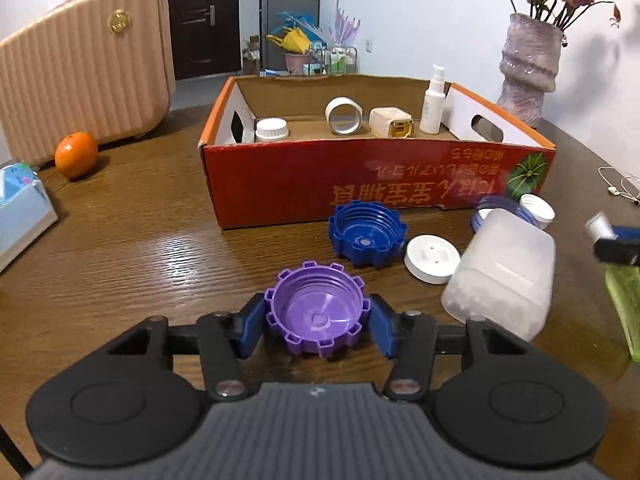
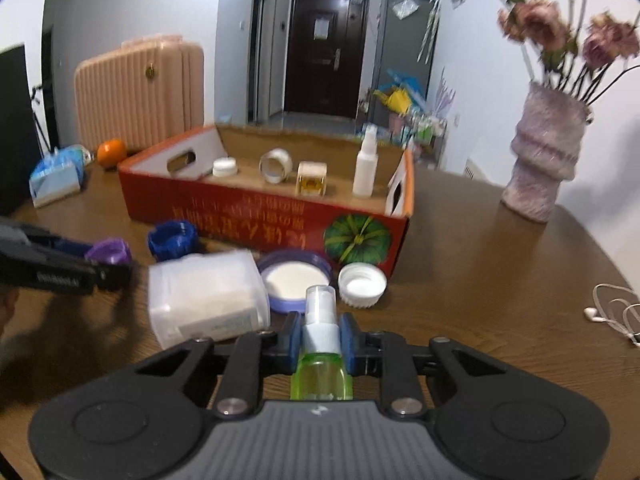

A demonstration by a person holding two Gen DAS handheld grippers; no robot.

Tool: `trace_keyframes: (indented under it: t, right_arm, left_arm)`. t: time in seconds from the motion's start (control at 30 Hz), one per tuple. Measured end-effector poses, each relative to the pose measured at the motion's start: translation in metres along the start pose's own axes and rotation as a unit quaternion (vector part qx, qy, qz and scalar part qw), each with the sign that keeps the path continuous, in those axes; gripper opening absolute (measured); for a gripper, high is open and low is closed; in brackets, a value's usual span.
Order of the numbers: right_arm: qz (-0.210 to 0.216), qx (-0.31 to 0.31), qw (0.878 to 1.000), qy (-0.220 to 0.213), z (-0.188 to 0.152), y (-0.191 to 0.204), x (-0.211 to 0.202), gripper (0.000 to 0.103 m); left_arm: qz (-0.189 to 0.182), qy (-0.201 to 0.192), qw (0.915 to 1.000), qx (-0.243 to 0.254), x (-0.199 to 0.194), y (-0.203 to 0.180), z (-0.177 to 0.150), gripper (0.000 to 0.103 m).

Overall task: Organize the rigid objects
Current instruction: 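Grasp the purple cap with the left tool while the right tool grasps the green spray bottle, then carry the purple cap into the box with the left tool while the right tool carries the green bottle there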

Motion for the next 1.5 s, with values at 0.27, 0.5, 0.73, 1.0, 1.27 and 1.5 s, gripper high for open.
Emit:
trace_keyframes:
  t: [0.27,0.5,0.73,1.0,1.27,1.5]
  right_arm:
    - [-0.018,0.031,0.998,-0.059,0.005,-0.002,-0.06,0.02]
    - [-0.017,0.044,0.996,-0.07,-0.003,0.004,-0.09,0.02]
    - [-0.02,0.034,0.996,-0.074,-0.005,0.009,-0.102,0.02]
    - [-0.011,0.0,0.996,-0.086,0.029,0.008,-0.086,0.02]
    - [0.009,0.022,0.994,-0.103,0.125,-0.017,0.015,0.02]
    - [-0.033,0.048,0.997,-0.058,0.152,-0.039,0.152,0.02]
  left_arm:
    - [-0.004,-0.044,0.999,0.0,-0.07,-0.009,-0.005,0.055]
    - [-0.003,-0.07,0.9976,0.005,-0.119,-0.015,-0.01,0.055]
    - [-0.006,-0.076,0.9971,0.0,-0.133,-0.015,-0.01,0.055]
    - [-0.039,-0.073,0.9966,-0.001,-0.101,-0.004,0.032,0.055]
    - [-0.047,-0.007,0.998,-0.042,0.034,0.02,0.131,0.055]
    - [0.016,0.071,0.9973,-0.005,0.168,0.01,0.164,0.055]
Point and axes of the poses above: each gripper's, at about its wrist camera, not at the fingertips, and x roughly the way its jaws point, y to its left, z to its top, the point moved 1 cm from there along x, roughly the way its jaws point, and after that the axes turned 12 degrees about -y, right-handed, at the moved point
